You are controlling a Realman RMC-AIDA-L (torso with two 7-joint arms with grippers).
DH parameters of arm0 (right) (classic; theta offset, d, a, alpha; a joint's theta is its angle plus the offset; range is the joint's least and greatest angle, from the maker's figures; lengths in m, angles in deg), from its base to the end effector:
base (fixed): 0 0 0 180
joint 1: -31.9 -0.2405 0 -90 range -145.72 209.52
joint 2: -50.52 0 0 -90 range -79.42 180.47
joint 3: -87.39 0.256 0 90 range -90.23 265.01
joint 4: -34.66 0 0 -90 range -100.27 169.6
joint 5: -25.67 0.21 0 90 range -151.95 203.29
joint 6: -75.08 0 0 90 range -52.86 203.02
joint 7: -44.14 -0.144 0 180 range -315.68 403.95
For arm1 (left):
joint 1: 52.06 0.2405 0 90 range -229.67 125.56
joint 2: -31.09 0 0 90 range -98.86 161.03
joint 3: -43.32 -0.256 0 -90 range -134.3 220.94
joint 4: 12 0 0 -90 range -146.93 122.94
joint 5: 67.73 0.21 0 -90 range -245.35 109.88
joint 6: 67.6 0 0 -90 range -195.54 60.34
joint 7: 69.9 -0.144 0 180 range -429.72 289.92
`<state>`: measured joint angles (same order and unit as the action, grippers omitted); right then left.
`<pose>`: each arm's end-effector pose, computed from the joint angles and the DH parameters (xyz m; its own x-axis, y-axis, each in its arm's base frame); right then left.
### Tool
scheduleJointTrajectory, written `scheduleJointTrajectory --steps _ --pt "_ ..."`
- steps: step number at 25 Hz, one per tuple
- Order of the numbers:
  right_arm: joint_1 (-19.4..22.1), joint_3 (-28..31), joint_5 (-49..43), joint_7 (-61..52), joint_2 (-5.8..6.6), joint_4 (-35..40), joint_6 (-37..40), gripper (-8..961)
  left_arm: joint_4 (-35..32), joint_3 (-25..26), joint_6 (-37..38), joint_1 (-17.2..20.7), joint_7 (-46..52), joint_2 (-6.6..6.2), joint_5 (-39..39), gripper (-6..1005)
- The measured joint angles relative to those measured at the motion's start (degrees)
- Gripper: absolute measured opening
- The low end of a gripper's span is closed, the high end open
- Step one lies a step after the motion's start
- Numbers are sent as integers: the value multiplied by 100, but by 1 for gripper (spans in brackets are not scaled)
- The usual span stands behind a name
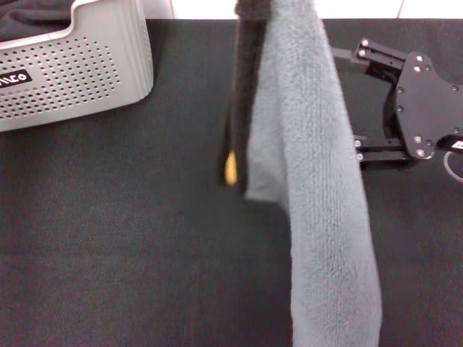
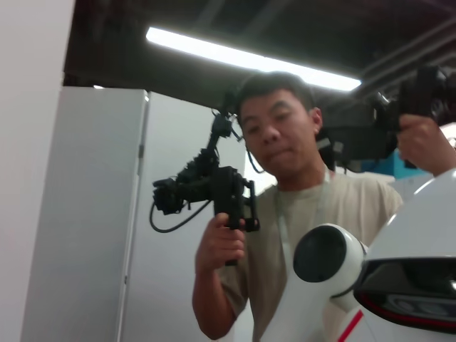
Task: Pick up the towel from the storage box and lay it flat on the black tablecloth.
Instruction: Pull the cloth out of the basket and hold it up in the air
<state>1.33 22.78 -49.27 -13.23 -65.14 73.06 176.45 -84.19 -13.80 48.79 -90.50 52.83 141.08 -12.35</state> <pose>0.1734 0.3188 0.0216 0.6079 0.2177 -0.7635 0.0669 -0.9723 -0.2240 -0.0494 0.2859 0.1601 0.5835 0.1089 0.8048 -0.2567 -0.9154 0.3100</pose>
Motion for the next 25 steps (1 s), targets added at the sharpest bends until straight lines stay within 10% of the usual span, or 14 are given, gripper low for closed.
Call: scheduleJointTrajectory --steps 25 --pt "-284 -1451 147 890 -53 -379 -2260 869 -541 285 -153 -200 77 75 -169 12"
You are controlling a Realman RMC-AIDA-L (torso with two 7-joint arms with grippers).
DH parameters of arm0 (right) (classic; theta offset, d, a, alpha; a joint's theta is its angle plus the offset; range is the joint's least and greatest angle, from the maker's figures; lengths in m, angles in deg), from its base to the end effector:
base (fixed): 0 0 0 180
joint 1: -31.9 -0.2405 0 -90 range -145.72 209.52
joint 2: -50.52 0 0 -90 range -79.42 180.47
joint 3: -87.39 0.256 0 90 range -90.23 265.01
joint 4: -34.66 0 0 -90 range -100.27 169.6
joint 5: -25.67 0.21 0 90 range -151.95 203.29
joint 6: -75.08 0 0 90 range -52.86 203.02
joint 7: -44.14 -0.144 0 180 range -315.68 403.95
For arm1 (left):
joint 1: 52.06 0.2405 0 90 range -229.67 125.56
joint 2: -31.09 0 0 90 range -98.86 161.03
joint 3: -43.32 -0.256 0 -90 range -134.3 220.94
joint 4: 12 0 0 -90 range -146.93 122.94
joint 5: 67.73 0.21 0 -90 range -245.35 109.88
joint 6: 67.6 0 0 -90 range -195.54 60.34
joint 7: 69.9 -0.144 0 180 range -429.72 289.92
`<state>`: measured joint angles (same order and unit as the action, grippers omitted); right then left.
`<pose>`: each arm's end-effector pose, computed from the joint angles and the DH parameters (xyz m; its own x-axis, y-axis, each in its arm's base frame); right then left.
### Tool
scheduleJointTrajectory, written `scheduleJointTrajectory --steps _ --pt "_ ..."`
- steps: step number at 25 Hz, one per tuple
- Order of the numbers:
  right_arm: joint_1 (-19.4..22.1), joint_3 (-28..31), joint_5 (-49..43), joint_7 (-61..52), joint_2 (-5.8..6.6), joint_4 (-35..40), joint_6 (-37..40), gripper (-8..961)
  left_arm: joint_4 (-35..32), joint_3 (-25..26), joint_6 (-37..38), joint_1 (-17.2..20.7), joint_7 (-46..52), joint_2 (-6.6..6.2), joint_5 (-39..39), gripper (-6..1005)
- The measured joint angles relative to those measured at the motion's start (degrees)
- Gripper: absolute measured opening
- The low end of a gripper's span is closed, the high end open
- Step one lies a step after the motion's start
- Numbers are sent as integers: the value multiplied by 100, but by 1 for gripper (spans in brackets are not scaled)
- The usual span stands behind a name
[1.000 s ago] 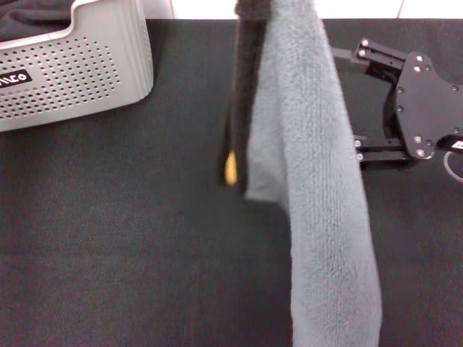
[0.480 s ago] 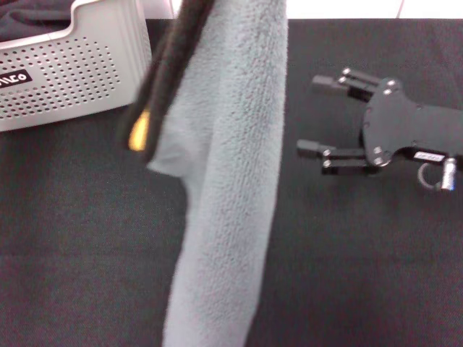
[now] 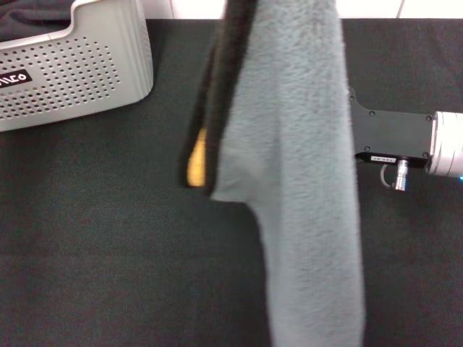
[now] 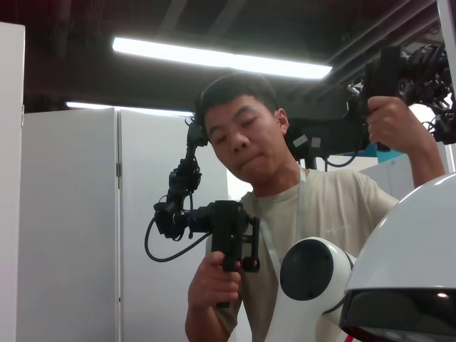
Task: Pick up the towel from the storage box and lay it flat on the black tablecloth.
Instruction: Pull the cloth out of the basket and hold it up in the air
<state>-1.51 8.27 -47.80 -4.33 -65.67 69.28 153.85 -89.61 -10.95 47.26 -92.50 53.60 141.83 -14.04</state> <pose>0.1790 0.3467 -0.0397 0.7988 0.2514 -0.5465 0.0742 -0.9427 -0.3251 -0.0283 0.2783 0.1741 0.5475 0.0049 0.8368 -0.3377 -0.9136 0.2263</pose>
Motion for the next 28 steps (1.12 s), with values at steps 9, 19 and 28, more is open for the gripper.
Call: scheduleJointTrajectory --steps 9,19,28 --pt "125 106 168 80 42 92 371 869 0 -27 20 25 55 -24 411 13" --pt "248 623 166 101 72 98 981 869 -104 -52 54 -160 -100 -71 1185 13" --pt "269 847 166 173 71 99 1045 869 220 328 27 -434 -436 -88 2064 12"
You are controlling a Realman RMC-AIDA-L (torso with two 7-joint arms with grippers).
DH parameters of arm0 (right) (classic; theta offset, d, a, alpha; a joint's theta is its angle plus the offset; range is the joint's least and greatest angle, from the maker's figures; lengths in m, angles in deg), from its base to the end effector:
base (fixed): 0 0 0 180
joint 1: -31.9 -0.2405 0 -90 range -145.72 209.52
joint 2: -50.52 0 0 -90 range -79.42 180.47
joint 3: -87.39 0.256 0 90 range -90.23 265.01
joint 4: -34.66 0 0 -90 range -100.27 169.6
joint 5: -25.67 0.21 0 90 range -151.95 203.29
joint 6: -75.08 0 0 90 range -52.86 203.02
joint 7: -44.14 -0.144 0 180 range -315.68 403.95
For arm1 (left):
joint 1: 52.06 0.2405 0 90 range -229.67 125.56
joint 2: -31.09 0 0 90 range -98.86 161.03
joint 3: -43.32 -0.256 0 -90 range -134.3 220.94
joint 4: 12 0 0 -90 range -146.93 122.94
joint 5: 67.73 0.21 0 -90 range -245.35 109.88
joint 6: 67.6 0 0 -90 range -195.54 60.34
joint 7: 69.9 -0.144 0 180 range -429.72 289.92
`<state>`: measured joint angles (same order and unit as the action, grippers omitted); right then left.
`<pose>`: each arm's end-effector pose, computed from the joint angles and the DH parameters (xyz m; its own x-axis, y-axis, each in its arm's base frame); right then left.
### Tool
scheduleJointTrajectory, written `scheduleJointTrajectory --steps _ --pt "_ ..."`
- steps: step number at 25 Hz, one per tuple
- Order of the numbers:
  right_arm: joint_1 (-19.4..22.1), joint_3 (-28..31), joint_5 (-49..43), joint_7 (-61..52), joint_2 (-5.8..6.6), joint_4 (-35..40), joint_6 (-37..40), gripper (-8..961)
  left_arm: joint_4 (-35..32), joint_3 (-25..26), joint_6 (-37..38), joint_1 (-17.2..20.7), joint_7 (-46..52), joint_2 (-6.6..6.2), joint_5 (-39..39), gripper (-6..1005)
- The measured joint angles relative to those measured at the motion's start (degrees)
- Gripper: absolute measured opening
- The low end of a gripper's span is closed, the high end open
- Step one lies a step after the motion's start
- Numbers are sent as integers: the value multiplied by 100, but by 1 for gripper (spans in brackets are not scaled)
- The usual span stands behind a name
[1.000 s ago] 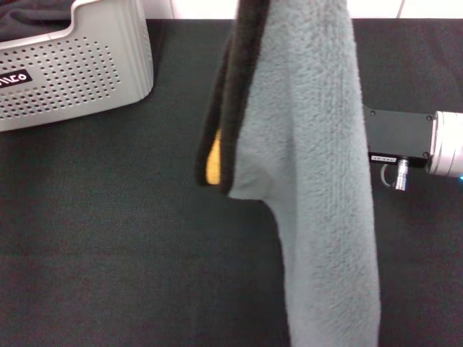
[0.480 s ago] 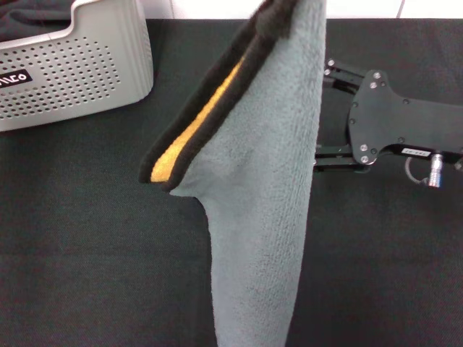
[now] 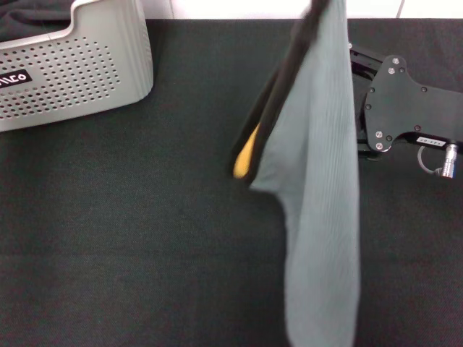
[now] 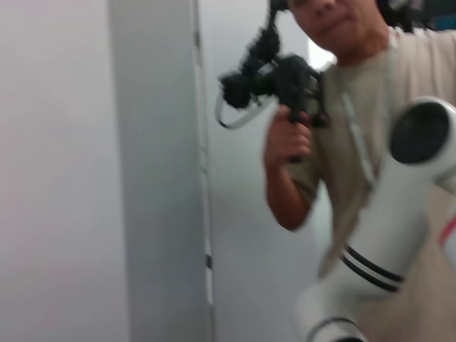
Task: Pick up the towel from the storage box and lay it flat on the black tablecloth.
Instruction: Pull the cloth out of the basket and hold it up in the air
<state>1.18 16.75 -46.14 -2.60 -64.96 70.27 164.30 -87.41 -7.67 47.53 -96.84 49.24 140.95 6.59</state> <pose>0.1837 0.3375 -0.0011 0.6927 0.3138 -0.6494 0.0593 -0.9221 -0.3824 -0.0335 0.3120 0.1512 0.7401 -0.0528 0.6705 -0.2031 -0.9679 0.1479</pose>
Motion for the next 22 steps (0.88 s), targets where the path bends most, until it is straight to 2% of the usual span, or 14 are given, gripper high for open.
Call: scheduleJointTrajectory --steps 4,8,12,16,18,22 --pt "-1 75 2 46 1 6 162 869 466 419 -8 -173 -189 -104 108 12" --pt "21 300 -19 50 54 29 535 869 734 492 -22 -256 -449 -227 114 12" --pt "18 338 -43 53 120 -4 912 868 741 494 -24 -304 -580 -216 69 12" --pt "-33 320 -265 99 61 0 1015 864 691 497 -26 -314 -646 -178 43 13" --pt "-43 328 -373 122 26 21 911 861 689 498 -26 -317 -685 -156 -7 12" --pt "-25 319 -463 294 -29 -7 102 857 683 497 -26 -317 -692 -149 -152 13"
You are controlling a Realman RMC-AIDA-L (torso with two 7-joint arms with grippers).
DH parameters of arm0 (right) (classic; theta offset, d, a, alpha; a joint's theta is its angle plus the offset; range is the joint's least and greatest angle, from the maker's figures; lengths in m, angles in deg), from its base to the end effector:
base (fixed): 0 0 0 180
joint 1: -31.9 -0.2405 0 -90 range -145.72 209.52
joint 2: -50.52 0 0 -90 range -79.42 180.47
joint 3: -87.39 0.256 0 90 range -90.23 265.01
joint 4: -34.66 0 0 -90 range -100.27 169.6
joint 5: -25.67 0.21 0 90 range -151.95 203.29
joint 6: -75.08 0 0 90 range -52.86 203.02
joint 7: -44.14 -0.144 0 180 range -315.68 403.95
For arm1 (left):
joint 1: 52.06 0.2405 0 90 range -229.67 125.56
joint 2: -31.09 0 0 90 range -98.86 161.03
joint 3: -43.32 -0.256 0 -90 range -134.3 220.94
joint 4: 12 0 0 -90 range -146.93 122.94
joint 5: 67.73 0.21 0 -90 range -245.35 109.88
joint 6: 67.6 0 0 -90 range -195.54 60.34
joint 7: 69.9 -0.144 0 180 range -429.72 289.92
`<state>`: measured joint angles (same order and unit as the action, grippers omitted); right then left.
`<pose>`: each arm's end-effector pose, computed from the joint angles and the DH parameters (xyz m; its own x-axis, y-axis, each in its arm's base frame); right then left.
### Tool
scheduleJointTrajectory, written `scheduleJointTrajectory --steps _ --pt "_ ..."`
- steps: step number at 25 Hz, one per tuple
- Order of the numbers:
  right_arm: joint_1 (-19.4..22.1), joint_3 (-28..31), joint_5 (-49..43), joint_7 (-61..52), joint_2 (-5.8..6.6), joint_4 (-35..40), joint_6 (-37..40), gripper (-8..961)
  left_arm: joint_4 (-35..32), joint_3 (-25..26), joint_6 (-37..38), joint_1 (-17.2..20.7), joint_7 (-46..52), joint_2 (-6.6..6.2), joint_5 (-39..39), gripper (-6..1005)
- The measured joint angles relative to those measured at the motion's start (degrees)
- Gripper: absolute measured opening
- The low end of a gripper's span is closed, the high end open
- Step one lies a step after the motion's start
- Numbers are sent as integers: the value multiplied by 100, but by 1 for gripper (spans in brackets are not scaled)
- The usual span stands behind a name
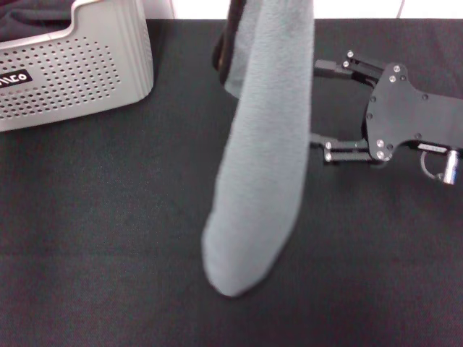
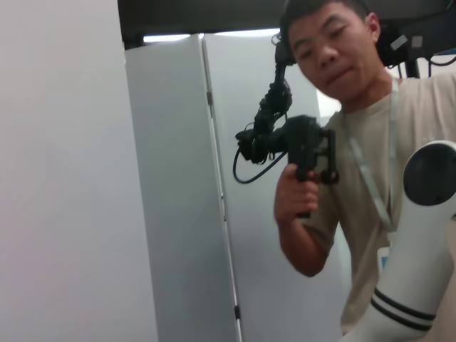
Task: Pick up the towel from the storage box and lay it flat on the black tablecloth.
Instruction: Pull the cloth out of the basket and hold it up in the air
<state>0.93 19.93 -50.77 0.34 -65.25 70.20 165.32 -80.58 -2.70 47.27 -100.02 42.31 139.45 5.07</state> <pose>0.1887 0.3365 -0.0013 0.7080 0.3616 -0.6066 0.1139 -0.9062 -0.4072 -0.0318 0.3293 0.1698 0.6459 -0.1342 0.7515 -0.2509 -0.9671 0.0430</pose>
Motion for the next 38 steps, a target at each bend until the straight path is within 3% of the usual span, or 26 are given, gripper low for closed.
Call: scheduleJointTrajectory --steps 10,21,29,34,38 --pt "-67 -59 -1 465 -32 -141 -1314 846 -209 -28 7 101 4 96 -302 12" --pt "-726 -1375 125 700 -41 -557 -1747 834 -510 -3 8 44 -27 177 -588 13" --pt "-772 -2255 1101 1436 -42 -445 -1275 825 -472 85 3 269 -163 173 -600 12" --pt "-597 -2074 1415 1849 -30 -418 -625 820 -464 126 -1 409 -224 166 -601 12" --pt "-144 -1696 1504 2108 6 -164 -106 816 -416 220 -1 549 -233 166 -577 12"
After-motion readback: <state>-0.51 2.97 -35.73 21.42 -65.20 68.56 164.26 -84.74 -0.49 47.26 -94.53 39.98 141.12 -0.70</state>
